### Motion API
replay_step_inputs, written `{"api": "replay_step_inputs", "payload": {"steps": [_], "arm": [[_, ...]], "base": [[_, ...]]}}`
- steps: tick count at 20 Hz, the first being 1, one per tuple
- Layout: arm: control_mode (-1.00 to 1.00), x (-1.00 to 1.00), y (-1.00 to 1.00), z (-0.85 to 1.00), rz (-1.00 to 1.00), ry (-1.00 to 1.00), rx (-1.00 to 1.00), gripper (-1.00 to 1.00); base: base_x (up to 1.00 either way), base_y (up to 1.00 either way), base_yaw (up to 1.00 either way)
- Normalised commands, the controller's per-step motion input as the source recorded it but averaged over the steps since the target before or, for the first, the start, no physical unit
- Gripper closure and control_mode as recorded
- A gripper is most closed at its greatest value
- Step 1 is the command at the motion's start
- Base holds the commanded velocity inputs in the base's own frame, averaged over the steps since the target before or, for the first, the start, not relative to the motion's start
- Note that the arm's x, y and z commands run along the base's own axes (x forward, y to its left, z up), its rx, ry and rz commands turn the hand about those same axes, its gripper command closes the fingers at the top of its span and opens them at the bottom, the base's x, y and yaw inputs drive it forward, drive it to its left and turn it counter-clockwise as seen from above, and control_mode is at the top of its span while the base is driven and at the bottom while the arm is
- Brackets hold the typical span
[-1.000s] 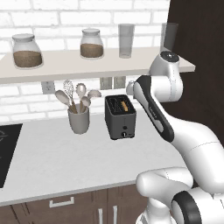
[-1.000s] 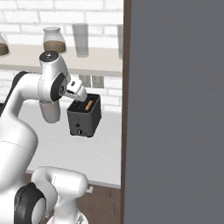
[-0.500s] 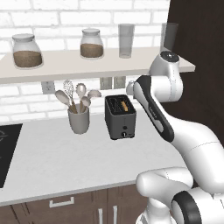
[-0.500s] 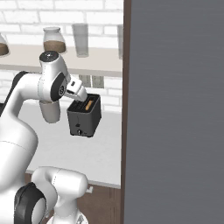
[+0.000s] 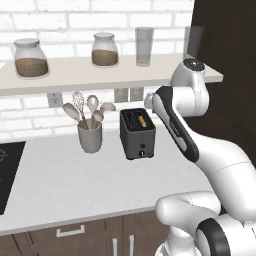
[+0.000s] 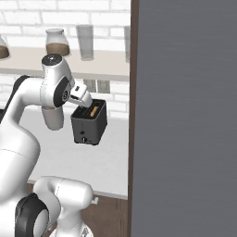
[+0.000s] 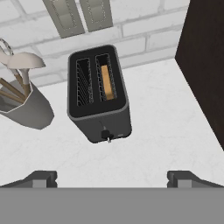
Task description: Start the toaster. Once the lever pops up, take the bread to the plate on the dining counter.
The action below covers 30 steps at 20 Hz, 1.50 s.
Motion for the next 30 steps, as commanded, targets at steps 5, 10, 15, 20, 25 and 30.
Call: {"api": "replay_step_inputs", "payload": {"steps": [5, 10, 15, 20, 25, 30], "arm": [[-1.00, 0.00, 0.00, 0.00, 0.00, 0.00, 0.00, -1.00], [-1.00, 0.00, 0.00, 0.00, 0.00, 0.00, 0.00, -1.00], [-1.00, 0.00, 0.00, 0.00, 0.00, 0.00, 0.00, -1.00], [-1.00, 0.00, 0.00, 0.00, 0.00, 0.00, 0.00, -1.00], [-1.00, 0.00, 0.00, 0.00, 0.00, 0.00, 0.00, -1.00], [-1.00, 0.00, 0.00, 0.00, 0.00, 0.00, 0.00, -1.00]], "base": [[0.00, 0.00, 0.00], [0.00, 0.00, 0.00], [0.00, 0.00, 0.00], [0.00, 0.00, 0.00], [0.00, 0.00, 0.00], [0.00, 0.00, 0.00]]}}
